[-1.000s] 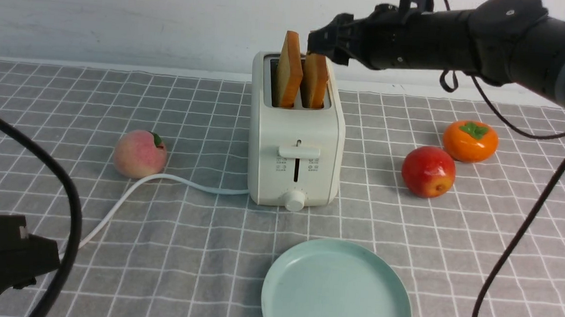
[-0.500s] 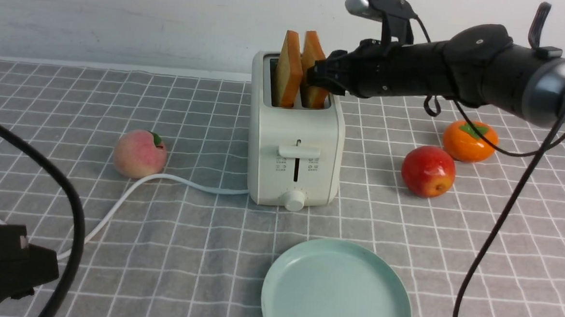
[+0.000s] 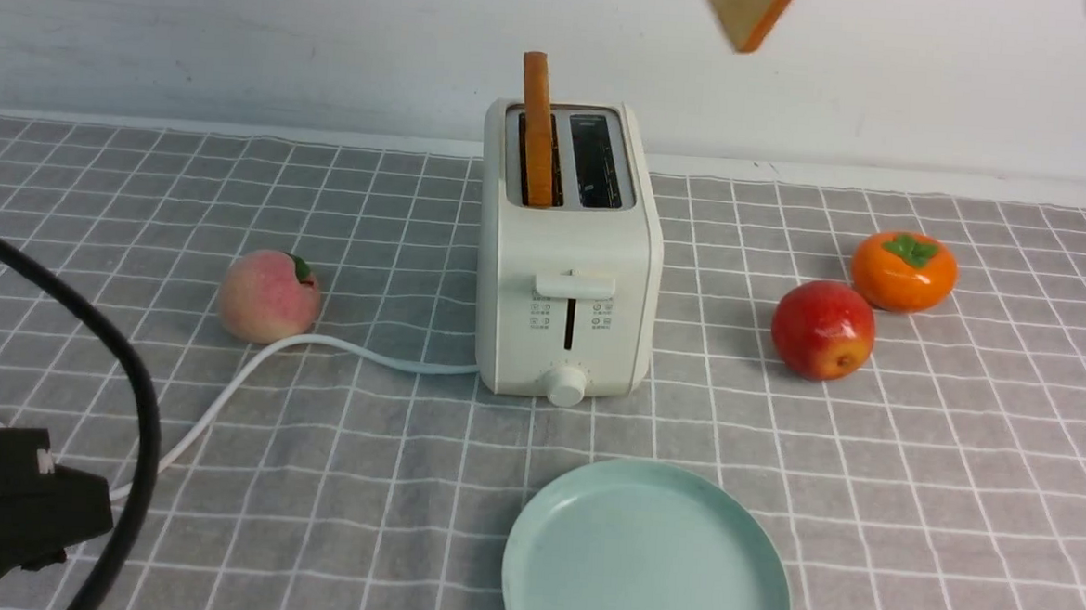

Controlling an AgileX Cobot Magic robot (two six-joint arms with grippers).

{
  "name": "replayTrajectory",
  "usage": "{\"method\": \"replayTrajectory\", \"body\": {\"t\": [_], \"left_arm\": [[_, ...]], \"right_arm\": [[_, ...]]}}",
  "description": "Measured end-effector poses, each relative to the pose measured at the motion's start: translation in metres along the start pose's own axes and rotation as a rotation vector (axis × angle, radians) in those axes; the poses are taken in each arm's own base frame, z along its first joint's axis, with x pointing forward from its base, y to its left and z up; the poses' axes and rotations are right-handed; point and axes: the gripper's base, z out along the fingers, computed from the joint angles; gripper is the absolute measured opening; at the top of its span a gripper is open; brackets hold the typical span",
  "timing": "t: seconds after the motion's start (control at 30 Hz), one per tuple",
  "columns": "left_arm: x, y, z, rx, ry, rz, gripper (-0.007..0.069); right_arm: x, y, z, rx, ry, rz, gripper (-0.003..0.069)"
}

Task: Take toasted bread from bread machine on grey coffee table place on plate.
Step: 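Place the held slice of bread on top of the slice on the plate with the right gripper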

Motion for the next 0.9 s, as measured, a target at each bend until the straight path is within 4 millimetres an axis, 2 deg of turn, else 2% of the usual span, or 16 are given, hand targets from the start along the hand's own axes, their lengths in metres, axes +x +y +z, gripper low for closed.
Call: {"method": "replayTrajectory", "body": {"t": [0.1, 0.17, 0.23, 0.3, 0.37, 0.43, 0.5, 0.63, 0.7, 0.77, 0.9], "left_arm": [[-0.001, 0.0, 0.0, 0.004, -0.008, 0.0, 0.0238], [-0.002, -0.001, 0.0, 0.012, -0.026, 0.0, 0.0238], [-0.003, -0.002, 0.0, 0.017, -0.038, 0.0, 0.0238], [-0.007, -0.004, 0.0, 0.044, -0.081, -0.005, 0.0238], [-0.012, -0.007, 0.0, 0.073, -0.124, -0.014, 0.0238], [-0.019, -0.01, 0.001, 0.104, -0.181, -0.026, 0.0238], [-0.023, -0.012, 0.004, 0.121, -0.208, -0.038, 0.0238], [-0.031, -0.014, 0.02, 0.127, -0.186, -0.088, 0.0238], [-0.031, -0.014, 0.025, 0.122, -0.17, -0.099, 0.0238], [-0.032, -0.012, 0.035, 0.098, -0.123, -0.117, 0.0238], [-0.033, -0.01, 0.047, 0.069, -0.087, -0.114, 0.0239]], "right_arm": [[0.0, -0.011, -0.03, -0.014, 0.11, 0.049, 0.0115], [0.013, -0.019, -0.045, -0.033, 0.267, 0.124, 0.0115], [0.027, -0.023, -0.047, -0.05, 0.381, 0.174, 0.0115], [0.059, -0.03, -0.041, -0.062, 0.531, 0.262, 0.0115], [0.088, -0.026, -0.028, -0.105, 0.613, 0.344, 0.0115], [0.117, -0.01, -0.013, -0.192, 0.676, 0.418, 0.0115], [0.133, 0.008, -0.004, -0.273, 0.709, 0.438, 0.0115], [0.167, 0.06, 0.012, -0.44, 0.782, 0.482, 0.0115], [0.175, 0.068, 0.015, -0.448, 0.8, 0.49, 0.0115], [0.193, 0.083, 0.019, -0.429, 0.833, 0.515, 0.0115], [0.211, 0.086, 0.022, -0.325, 0.857, 0.571, 0.0131]]}}
